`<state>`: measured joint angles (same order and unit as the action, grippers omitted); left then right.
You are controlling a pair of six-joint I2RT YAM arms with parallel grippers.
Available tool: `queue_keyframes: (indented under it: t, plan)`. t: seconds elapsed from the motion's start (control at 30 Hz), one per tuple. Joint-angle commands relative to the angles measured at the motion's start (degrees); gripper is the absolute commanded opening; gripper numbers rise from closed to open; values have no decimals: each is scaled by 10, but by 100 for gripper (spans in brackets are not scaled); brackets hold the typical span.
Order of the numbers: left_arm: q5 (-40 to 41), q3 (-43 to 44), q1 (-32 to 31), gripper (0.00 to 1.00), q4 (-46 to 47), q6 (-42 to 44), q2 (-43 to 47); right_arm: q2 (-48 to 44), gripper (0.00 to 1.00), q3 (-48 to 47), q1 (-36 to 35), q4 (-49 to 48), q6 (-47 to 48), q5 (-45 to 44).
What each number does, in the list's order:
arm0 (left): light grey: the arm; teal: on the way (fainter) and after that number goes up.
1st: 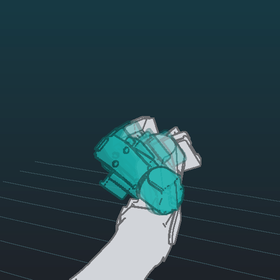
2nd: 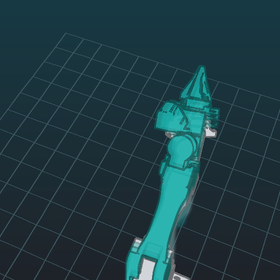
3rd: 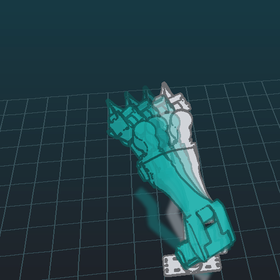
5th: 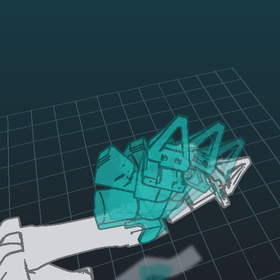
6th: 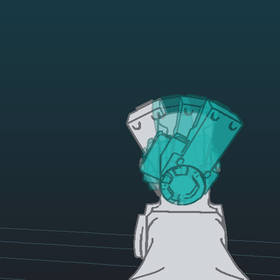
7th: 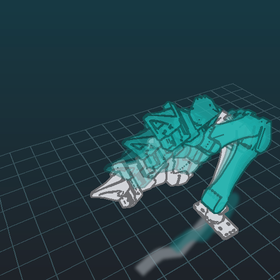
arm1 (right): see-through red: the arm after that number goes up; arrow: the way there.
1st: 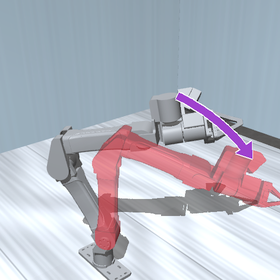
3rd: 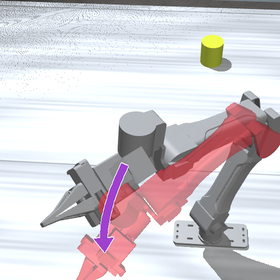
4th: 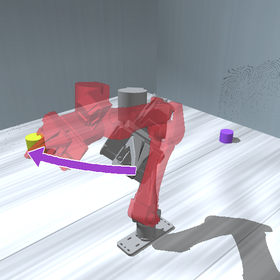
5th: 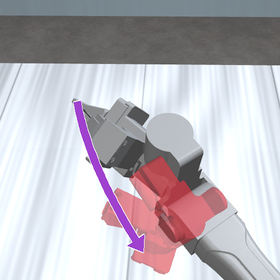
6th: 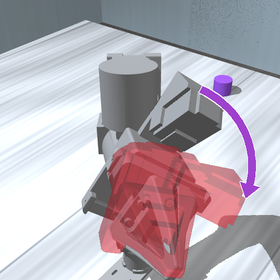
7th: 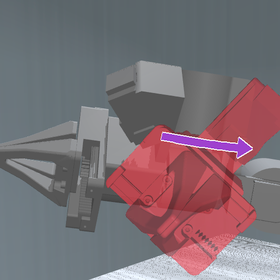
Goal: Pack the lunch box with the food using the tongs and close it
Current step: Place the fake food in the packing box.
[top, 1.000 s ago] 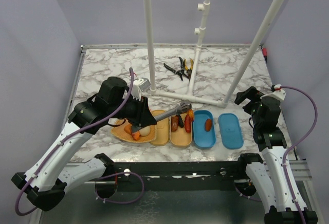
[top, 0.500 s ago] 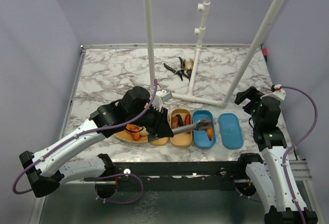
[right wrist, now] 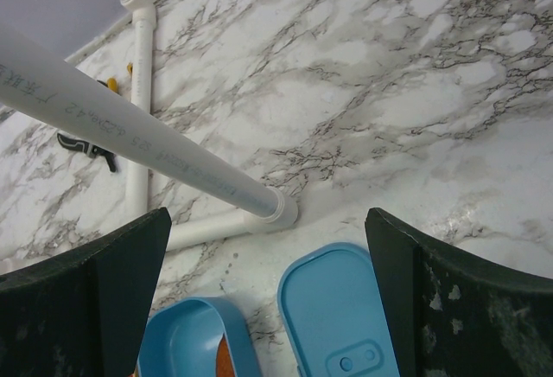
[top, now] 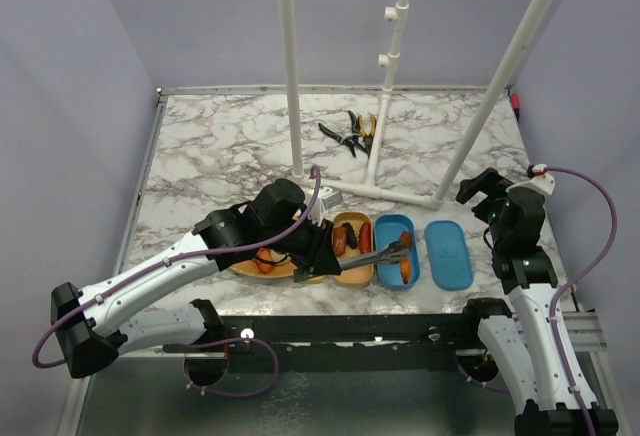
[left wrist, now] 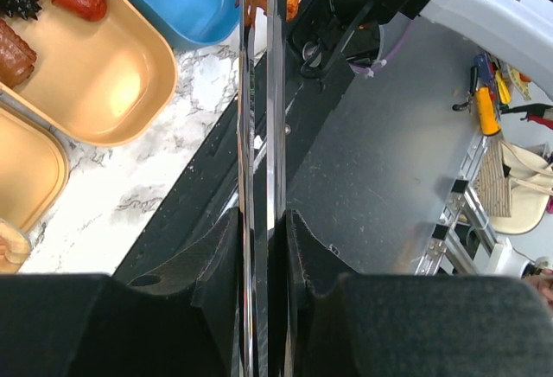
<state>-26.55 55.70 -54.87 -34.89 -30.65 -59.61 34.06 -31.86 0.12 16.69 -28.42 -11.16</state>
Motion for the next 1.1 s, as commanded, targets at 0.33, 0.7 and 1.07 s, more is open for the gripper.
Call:
queue_keyframes:
  t: [0.33,0.7,1.07]
  plan:
    - [0,0,-1,0,62,28,-34,2,100,3,1,9,12,-10]
    - [-5,-2,17,0,65,74,-65,6,100,2,1,8,13,-7]
    - [-68,-6,96,2,65,128,-91,12,100,5,1,4,13,-7]
